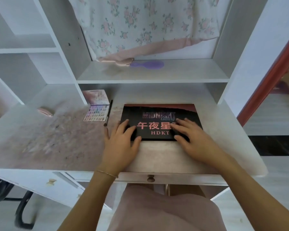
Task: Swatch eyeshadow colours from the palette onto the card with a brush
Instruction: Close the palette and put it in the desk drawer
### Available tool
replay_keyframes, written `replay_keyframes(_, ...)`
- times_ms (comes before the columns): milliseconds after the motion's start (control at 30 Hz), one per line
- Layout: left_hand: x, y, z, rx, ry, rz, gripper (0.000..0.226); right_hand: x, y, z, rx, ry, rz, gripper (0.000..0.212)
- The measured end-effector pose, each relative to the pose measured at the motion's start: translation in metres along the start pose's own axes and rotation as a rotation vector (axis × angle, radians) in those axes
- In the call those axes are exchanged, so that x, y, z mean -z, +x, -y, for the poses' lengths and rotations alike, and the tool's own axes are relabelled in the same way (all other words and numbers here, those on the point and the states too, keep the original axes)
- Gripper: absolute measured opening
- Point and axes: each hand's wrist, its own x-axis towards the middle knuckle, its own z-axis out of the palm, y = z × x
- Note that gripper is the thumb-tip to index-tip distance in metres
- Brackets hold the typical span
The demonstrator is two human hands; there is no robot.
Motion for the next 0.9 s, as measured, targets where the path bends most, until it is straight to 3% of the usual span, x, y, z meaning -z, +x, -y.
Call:
replay_keyframes(100,0.0,-0.017,-0.011,-0.065,-0.062,-0.198,0.031,-0.002,-0.024,0.029,0.067,0.374,-0.199,0.035)
replay_keyframes(167,-0.003,-0.033,-0.01,-0.099,-0.092,-0.271,0.025,-0.007,-0.046,0.046,0.107,0.629,-0.168,0.03)
replay_keyframes(233,-0.005,-0.048,-0.008,-0.11,-0.109,-0.294,0.02,-0.012,-0.066,0.056,0.111,0.743,-0.019,0.024)
replay_keyframes(333,-0.007,-0.068,-0.003,-0.134,-0.125,-0.296,0.023,-0.03,-0.083,0.056,0.047,0.668,0.334,0.021)
replay_keyframes(433,-0.013,-0.081,0.002,-0.147,-0.115,-0.308,0.035,-0.064,-0.086,0.057,-0.184,0.615,0.553,0.025)
replay_keyframes(533,-0.018,-0.088,0.006,-0.136,-0.102,-0.362,0.037,-0.097,-0.069,0.06,-0.451,0.653,0.46,0.034)
replay_keyframes(600,-0.018,-0.091,0.008,-0.134,-0.131,-0.39,0.036,-0.112,-0.058,0.068,-0.494,0.676,0.344,0.03)
replay_keyframes(733,-0.017,-0.101,0.018,-0.151,-0.144,-0.463,0.033,-0.126,-0.053,0.075,-0.56,0.687,0.135,0.041)
replay_keyframes(900,-0.015,-0.111,0.019,-0.17,-0.165,-0.515,0.025,-0.123,-0.067,0.076,-0.581,0.709,0.164,0.037)
